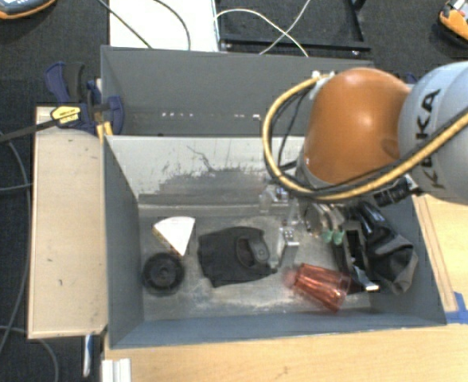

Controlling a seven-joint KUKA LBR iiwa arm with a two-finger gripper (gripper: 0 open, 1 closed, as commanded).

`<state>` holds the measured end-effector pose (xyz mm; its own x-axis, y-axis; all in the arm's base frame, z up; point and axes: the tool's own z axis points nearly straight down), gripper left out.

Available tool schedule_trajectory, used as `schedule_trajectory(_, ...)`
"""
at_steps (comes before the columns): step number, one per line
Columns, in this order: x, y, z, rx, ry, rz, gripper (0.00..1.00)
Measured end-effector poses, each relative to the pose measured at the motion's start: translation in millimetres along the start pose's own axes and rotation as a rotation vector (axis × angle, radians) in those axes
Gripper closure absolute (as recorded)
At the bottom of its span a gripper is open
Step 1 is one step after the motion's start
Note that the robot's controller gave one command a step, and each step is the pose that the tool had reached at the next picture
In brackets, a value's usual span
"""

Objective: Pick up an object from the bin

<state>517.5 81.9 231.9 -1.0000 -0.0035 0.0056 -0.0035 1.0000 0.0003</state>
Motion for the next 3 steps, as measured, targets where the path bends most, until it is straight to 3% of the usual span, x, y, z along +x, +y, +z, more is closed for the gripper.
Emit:
schedule_trajectory(1,-1.6,-0.5,-4.3,-0.001,-0.009,0.004,0.00)
schedule_trajectory(2,-12.4,28.0,120.1,-0.002,-0.008,0.088,0.00)
schedule_trajectory(3,-9.5,44.7,77.9,-0.002,-0.008,0.098,0.00)
